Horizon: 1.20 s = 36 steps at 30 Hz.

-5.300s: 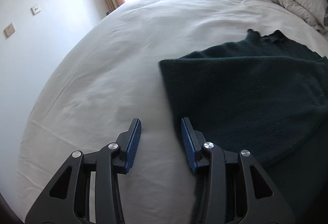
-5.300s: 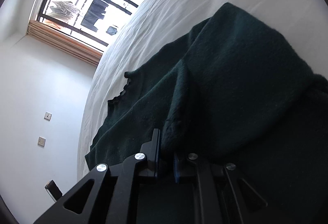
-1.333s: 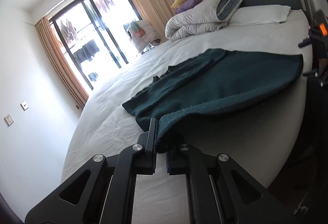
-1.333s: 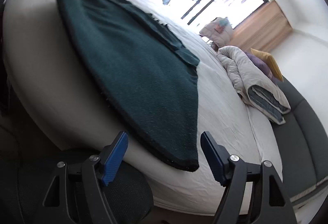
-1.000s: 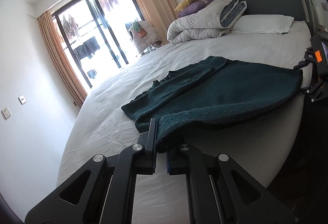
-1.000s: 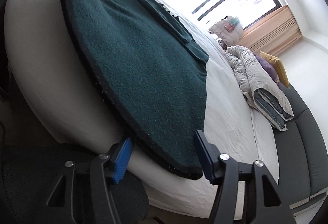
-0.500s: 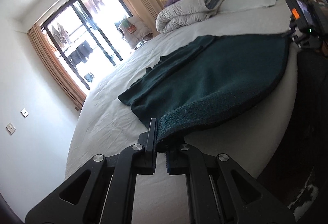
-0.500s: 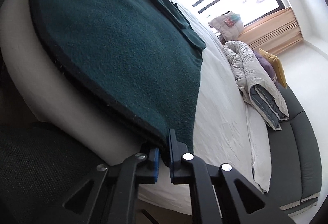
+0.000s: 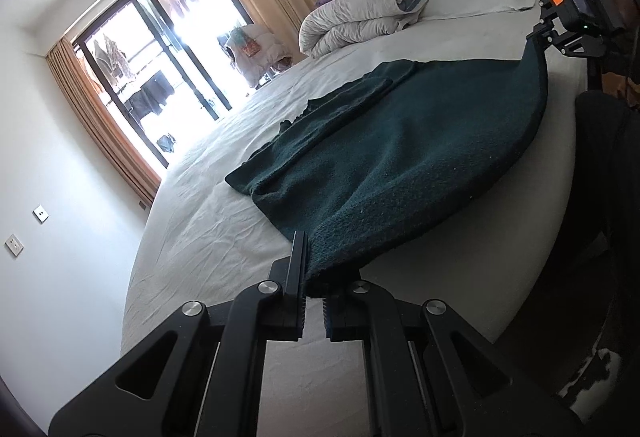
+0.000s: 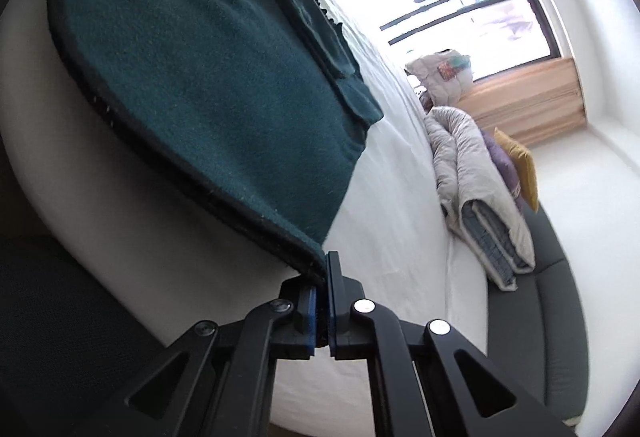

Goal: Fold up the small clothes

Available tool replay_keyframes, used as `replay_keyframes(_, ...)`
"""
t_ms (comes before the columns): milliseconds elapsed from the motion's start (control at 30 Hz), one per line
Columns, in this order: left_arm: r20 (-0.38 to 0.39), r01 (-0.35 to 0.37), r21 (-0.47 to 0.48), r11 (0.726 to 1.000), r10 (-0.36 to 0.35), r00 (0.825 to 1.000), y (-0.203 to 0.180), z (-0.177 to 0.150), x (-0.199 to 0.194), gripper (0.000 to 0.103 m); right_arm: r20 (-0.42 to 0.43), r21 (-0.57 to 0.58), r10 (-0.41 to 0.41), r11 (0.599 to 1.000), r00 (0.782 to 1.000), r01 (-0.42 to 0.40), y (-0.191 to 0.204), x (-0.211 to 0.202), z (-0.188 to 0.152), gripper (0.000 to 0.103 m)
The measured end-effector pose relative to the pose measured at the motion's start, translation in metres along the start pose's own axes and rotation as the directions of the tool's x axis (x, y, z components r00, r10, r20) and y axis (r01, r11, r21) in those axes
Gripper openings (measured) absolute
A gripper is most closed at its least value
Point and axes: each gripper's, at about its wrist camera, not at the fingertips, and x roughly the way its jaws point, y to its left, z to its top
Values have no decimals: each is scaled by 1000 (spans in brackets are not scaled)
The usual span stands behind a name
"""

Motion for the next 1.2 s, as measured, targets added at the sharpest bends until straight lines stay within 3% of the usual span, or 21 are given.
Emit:
replay_keyframes(233,28,-26,-63,998,28,999,53,38,30,5,73,-7,-58,998,996,58,-55,15,46,3)
replay_keyframes(500,-17,-35,-189,981,33,999,135,91,131,5,89,33,-79,997,993,77,-120,89,119,3)
replay_keyframes(733,-102,-36,-210,977,14,995,174,113,220,5,70,74,-25,997,997,20,-155,162,173,3)
replay_keyframes(933,-178,-18,-275,961,-32,984,206,118,296,5,46,112,46,992,998,-51,-158,219,206,3)
replay_keyframes(1200,-277,27,-389,921,-145,950,232,106,389,5,3,178,139,974,990,-138,-156,284,238,3)
